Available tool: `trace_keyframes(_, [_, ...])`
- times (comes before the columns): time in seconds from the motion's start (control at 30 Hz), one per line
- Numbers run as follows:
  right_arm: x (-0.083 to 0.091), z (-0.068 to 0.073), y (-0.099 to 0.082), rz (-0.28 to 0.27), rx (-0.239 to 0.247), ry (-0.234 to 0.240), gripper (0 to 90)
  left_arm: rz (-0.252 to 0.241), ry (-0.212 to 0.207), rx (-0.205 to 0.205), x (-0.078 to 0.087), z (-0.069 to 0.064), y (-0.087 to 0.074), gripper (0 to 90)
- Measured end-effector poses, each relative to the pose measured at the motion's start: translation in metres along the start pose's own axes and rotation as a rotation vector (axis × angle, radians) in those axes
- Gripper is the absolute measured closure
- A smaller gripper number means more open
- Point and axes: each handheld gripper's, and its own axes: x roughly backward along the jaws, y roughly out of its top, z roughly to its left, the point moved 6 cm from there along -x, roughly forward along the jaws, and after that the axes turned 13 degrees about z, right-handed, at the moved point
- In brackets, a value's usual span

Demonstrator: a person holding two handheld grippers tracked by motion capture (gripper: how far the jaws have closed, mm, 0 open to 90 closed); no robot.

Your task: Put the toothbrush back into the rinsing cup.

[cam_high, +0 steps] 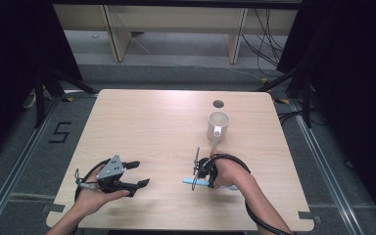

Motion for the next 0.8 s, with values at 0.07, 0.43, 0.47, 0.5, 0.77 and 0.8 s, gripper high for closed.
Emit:
trace_keyframes(0.07, [0.002,0.001,0.0,0.021,0.004,0.001,78.8,0.008,0.004,-0.006,-0.001,-0.001,0.001,26.8])
trace_keyframes(0.43, [0.002,0.0,0.0,0.007,0.041,-0.001,79.0,0.022,-0.009,-0.019,-0.006,-0.004,0.001,27.1])
trace_keyframes(0.47, [0.002,0.0,0.0,0.007,0.041,-0.001,79.0,0.02,-0.013,-0.018,-0.007,-0.004,0.001,27.1])
trace_keyframes(0.5, [0.002,0.001,0.0,0.004,0.03,0.0,79.0,0.015,-0.023,-0.016,-0.008,-0.005,0.002,27.2])
trace_keyframes(0.77, [0.004,0.003,0.0,-0.004,0.049,0.015,79.1,0.026,-0.03,-0.04,-0.011,-0.007,0.004,28.2])
trace_keyframes(0.8, [0.005,0.003,0.0,-0.005,0.063,0.013,79.1,0.032,-0.032,-0.049,-0.011,-0.007,0.004,28.3])
